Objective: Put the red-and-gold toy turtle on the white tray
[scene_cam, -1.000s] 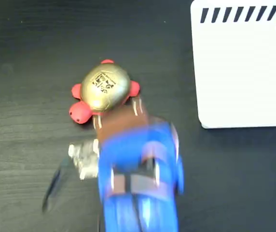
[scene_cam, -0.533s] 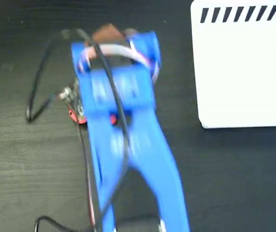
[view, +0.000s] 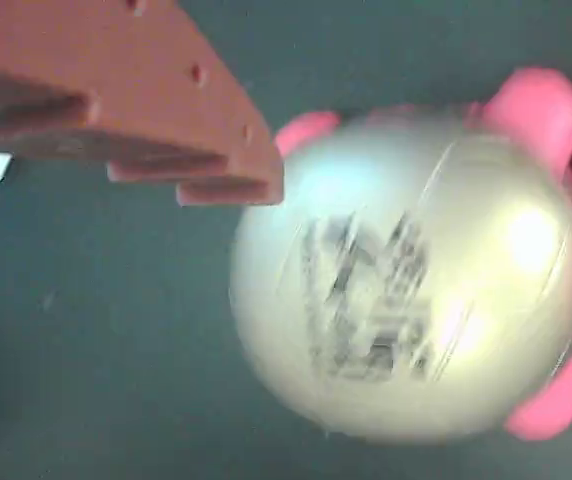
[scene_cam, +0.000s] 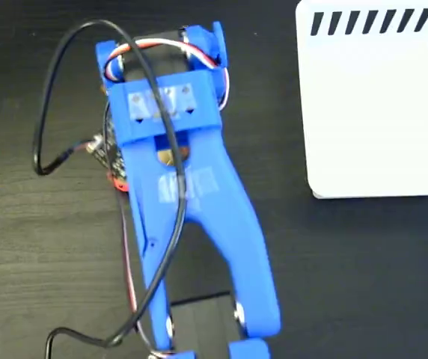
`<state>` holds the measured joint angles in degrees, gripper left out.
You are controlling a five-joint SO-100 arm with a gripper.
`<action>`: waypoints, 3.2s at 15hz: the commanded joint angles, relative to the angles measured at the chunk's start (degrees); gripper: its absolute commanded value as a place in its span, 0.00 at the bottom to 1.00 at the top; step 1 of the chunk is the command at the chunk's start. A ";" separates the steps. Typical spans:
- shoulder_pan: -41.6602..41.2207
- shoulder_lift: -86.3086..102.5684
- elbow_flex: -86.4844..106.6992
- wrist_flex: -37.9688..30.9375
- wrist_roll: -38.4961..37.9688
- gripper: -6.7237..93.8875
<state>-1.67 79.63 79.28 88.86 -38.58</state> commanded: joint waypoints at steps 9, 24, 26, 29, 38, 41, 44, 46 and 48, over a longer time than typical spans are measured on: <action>2.37 -6.33 -1.85 0.79 -7.91 0.68; 0.79 -11.87 8.17 -11.16 -7.56 0.57; 0.79 -11.60 8.17 -12.22 -7.29 0.48; 0.88 -10.99 8.00 -12.48 -5.98 0.25; 1.93 6.33 -2.11 -9.23 7.91 0.07; 3.16 16.08 -2.72 -8.26 11.78 0.07; 9.58 17.49 -6.86 -5.63 15.38 0.07; 15.56 16.35 -8.35 -4.39 15.03 0.07; 21.71 13.97 -9.40 -3.78 15.21 0.07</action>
<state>14.33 91.23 74.18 84.20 -23.29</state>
